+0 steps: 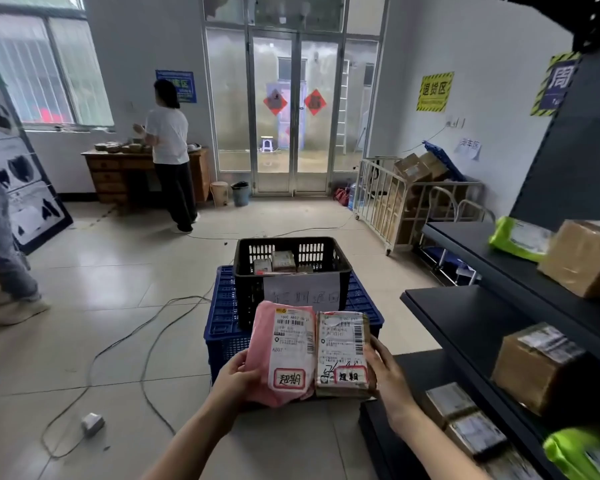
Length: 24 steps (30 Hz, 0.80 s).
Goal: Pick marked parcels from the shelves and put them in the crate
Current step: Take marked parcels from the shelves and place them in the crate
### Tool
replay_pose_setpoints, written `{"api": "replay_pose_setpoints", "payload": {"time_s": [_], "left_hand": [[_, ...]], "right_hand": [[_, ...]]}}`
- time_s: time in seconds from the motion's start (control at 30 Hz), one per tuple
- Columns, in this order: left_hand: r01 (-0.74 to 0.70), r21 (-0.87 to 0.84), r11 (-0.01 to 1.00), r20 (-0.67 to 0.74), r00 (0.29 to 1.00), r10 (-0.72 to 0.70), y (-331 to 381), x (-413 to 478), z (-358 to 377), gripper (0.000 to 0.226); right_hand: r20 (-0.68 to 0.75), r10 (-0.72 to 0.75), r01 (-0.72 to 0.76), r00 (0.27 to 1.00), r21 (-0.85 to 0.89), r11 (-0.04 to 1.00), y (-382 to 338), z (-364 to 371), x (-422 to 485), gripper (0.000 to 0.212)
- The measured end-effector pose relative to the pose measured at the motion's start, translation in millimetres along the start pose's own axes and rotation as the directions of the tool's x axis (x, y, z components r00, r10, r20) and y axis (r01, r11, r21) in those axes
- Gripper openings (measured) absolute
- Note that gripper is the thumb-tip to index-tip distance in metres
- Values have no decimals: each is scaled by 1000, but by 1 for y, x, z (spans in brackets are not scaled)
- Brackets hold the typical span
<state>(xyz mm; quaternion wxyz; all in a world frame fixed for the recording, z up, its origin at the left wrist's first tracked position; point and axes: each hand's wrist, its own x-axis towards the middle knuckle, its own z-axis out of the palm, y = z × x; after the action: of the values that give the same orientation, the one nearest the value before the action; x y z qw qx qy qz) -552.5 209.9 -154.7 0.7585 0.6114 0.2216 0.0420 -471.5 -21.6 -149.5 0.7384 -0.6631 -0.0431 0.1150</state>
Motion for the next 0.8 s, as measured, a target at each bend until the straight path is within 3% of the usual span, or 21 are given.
{"api": "replay_pose_setpoints", "payload": {"time_s": [0.27, 0.53, 0.8], "left_hand": [[34, 25, 999, 5, 999, -34, 14, 131, -9, 38], [102, 91, 991, 78, 991, -110, 52, 271, -24, 35], [140, 84, 986, 106, 983, -149, 78, 378, -19, 41]], "right_hand": [[-5, 65, -65, 998, -16, 998, 9, 22, 120, 35], [-106, 127, -126, 986, 15, 992, 22, 51, 251, 44], [-137, 137, -138, 981, 4, 990, 17, 65, 360, 40]]}}
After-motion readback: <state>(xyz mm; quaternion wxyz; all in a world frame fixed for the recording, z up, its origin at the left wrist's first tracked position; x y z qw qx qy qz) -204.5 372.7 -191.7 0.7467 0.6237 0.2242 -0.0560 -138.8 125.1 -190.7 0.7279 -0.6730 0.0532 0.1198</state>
